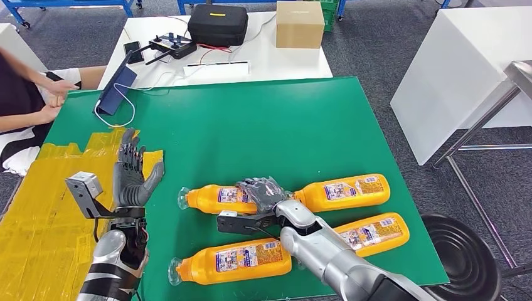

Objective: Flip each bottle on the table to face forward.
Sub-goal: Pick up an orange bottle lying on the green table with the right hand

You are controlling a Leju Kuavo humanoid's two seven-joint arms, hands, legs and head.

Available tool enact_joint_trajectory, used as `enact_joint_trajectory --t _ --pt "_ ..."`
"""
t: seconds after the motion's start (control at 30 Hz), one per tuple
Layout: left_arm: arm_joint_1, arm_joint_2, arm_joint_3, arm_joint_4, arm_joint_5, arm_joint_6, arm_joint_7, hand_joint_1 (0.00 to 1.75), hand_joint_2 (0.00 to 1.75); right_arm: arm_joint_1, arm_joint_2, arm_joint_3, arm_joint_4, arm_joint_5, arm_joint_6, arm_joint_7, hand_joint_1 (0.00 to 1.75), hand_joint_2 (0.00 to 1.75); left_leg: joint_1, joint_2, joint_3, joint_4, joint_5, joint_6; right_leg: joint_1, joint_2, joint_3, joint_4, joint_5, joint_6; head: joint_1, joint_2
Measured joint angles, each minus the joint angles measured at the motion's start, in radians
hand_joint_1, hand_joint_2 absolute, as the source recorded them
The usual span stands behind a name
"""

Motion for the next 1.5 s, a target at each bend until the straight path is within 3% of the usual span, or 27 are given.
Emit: enact_joint_trajectory --t 0.07,0.13,0.27,0.4,0.63,1.0,1.27,1.5 --pt "0.007 0.000 0.000 -0.002 0.000 0.001 0.001 0.00 1.75 0.016 0.000 -0.017 -0.018 0.008 -0.046 -0.013 1.75 1.75 0.000 0.000 0.000 0.000 0.000 0.000 0.000 0.000 0.000 0.000 0.000 0.000 0.000 0.000" --pt "0.019 0.000 0.001 -0.009 0.000 0.002 0.002 0.00 1.75 0.056 0.000 -0.048 -0.080 0.031 -0.151 -0.049 1.75 1.75 0.000 0.000 -0.001 0.000 0.000 0.000 0.000 0.000 -0.001 0.000 0.000 0.000 0.000 0.000" --pt "0.039 -0.002 -0.001 -0.022 -0.004 0.001 -0.002 0.00 1.75 0.176 0.001 -0.126 -0.323 0.078 -0.360 -0.128 1.75 1.75 0.000 0.000 -0.003 0.000 0.000 0.000 0.000 0.000 -0.003 0.000 0.000 0.000 0.000 0.000" --pt "0.043 -0.007 -0.004 -0.023 -0.011 0.003 -0.009 0.00 1.75 0.254 -0.001 -0.184 -0.518 0.082 -0.399 -0.155 1.75 1.75 0.000 0.000 -0.004 0.000 0.000 0.000 0.000 0.000 -0.004 0.000 0.000 0.000 0.000 0.000" --pt "0.038 -0.011 -0.036 -0.017 -0.025 0.007 -0.009 0.00 1.75 0.357 0.004 -0.274 -0.739 -0.054 -0.506 -0.301 1.75 1.75 -0.001 0.000 -0.003 0.000 0.000 0.000 0.000 0.000 -0.004 0.000 0.000 0.000 0.000 0.000" --pt "0.019 -0.019 -0.078 -0.006 -0.027 -0.017 -0.007 0.00 1.75 0.413 0.012 -0.338 -0.860 -0.132 -0.481 -0.337 1.75 1.75 0.000 0.000 -0.003 0.000 0.000 0.000 0.000 0.000 -0.004 0.000 0.000 0.000 0.000 0.000" --pt "-0.001 -0.014 -0.160 0.005 0.113 -0.327 -0.021 0.00 1.75 0.391 0.050 -0.352 -0.797 -0.238 -0.315 -0.386 1.75 1.75 0.000 0.000 -0.004 0.000 0.000 0.000 0.000 0.000 -0.004 0.000 0.000 0.000 0.000 0.000" --pt "-0.011 -0.004 -0.221 0.006 0.139 -0.392 -0.038 0.00 1.75 0.340 0.095 -0.346 -0.639 -0.301 -0.149 -0.391 1.75 1.75 0.000 0.000 -0.004 0.000 0.000 0.000 0.000 0.000 -0.004 0.000 0.000 0.000 0.000 0.000"
